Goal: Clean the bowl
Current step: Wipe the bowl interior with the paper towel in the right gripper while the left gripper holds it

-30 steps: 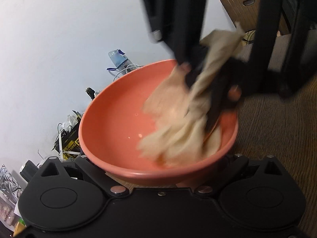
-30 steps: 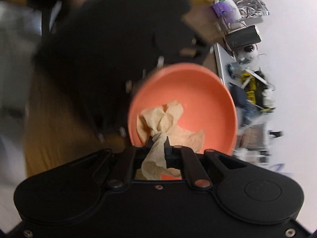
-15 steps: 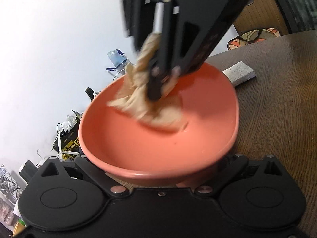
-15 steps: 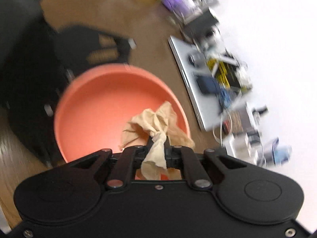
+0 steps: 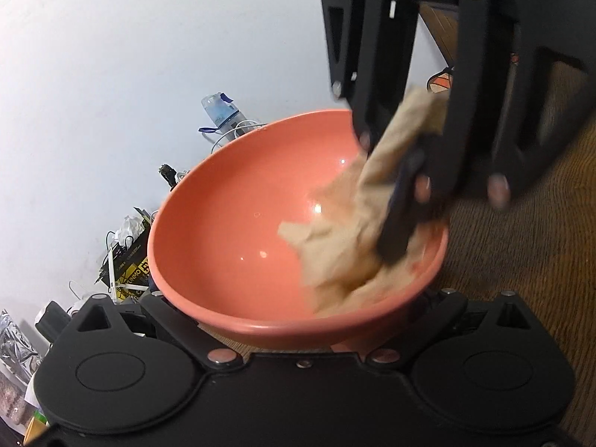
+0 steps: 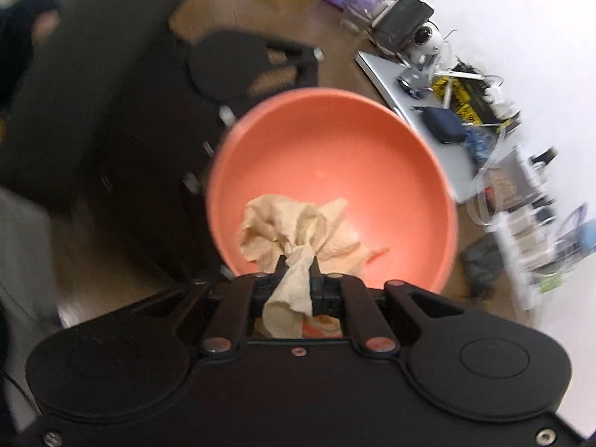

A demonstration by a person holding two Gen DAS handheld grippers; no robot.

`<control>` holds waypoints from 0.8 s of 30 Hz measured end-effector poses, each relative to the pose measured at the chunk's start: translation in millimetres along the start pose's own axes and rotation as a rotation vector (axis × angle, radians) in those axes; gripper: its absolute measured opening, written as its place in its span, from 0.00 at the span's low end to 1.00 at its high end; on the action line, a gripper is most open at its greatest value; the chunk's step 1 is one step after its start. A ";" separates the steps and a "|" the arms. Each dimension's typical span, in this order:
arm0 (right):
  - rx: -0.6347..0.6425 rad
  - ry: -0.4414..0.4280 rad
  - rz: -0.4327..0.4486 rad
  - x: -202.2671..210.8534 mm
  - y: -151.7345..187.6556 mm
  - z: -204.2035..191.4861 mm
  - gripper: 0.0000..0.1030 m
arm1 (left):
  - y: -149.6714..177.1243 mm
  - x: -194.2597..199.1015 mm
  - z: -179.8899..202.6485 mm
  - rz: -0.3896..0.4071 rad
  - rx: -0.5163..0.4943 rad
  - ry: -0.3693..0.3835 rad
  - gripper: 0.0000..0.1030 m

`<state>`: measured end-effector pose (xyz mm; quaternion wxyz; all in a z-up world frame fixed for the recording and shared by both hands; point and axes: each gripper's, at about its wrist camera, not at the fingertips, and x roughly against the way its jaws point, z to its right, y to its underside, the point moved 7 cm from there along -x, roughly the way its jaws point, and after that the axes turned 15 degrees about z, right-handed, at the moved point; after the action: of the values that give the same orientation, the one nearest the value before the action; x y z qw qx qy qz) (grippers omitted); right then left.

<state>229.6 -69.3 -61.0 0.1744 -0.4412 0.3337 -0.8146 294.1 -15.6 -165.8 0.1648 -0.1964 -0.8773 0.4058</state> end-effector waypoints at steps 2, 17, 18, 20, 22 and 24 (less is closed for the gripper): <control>-0.010 -0.008 0.047 -0.2 -9.7 -5.4 0.07 | -1.9 1.2 -0.7 0.002 -0.001 0.001 0.96; 0.061 0.162 -0.013 -11.9 -4.8 45.4 0.07 | -0.5 -2.6 -4.5 0.001 0.001 0.002 0.96; 0.054 0.136 -0.045 -10.7 4.4 39.8 0.07 | -0.4 -2.8 -4.8 0.001 0.001 0.003 0.96; 0.049 0.100 -0.072 -11.0 11.1 30.1 0.07 | -0.2 -3.4 -5.3 0.000 0.001 0.003 0.96; 0.014 0.062 -0.069 -12.7 9.9 24.6 0.07 | 0.0 -4.2 -6.2 0.001 0.000 0.002 0.96; -0.039 0.007 -0.063 -14.8 7.7 17.4 0.07 | 0.2 -5.1 -7.4 0.003 -0.002 0.001 0.96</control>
<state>252.2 -73.1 -68.5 0.1391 -0.4520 0.3360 -0.8145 301.8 -13.1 -162.1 0.1647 -0.1980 -0.8773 0.4051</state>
